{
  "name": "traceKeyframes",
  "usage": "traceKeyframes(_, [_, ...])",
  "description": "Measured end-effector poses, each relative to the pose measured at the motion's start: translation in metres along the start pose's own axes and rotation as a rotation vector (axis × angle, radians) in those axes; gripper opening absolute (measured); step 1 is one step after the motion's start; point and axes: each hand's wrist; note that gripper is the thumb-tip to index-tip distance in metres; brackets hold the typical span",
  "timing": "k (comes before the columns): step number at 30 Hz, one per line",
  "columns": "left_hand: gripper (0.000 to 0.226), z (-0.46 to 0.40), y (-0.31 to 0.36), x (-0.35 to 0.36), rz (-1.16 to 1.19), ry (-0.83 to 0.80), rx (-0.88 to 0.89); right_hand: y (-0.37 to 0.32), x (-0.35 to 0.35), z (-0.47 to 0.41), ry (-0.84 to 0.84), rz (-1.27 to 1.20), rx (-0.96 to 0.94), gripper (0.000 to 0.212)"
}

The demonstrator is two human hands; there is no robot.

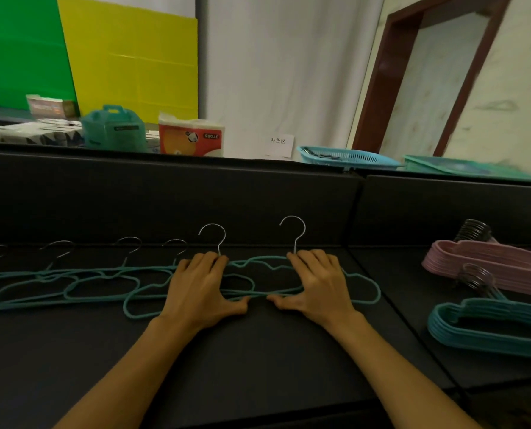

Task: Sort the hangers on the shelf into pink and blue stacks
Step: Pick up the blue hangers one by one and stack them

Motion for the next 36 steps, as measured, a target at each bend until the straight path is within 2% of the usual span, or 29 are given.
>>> traceKeyframes(6, [0.087,0.008,0.011,-0.009,-0.029,0.0,0.007,0.015,-0.029,0.007,-0.032,0.006,-0.058,0.083])
traceKeyframes(12, [0.086,0.007,0.05,-0.015,-0.042,-0.015,0.022,0.07,-0.08,0.009,-0.077,0.106,-0.122,0.085])
traceKeyframes(16, [0.086,-0.003,0.086,-0.025,-0.039,0.014,0.035,0.109,-0.113,0.015,-0.024,0.136,-0.152,0.084])
traceKeyframes(29, [0.091,-0.024,0.255,-0.015,0.136,0.02,0.102,0.278,-0.215,0.09,-0.008,0.223,0.007,0.094])
traceKeyframes(32, [0.094,-0.03,0.293,-0.01,0.157,0.051,0.162,0.313,-0.232,0.112,-0.007,0.245,0.049,0.096])
traceKeyframes(36, [0.097,-0.038,0.343,-0.003,0.197,0.014,0.251,0.353,-0.25,0.134,0.003,0.24,0.113,0.093])
Point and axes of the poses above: each hand's wrist, its own z-axis away from the middle knuckle, its own x-axis out of the palm, y = z × x, and after that the axes turned 7 degrees about y, right-handed
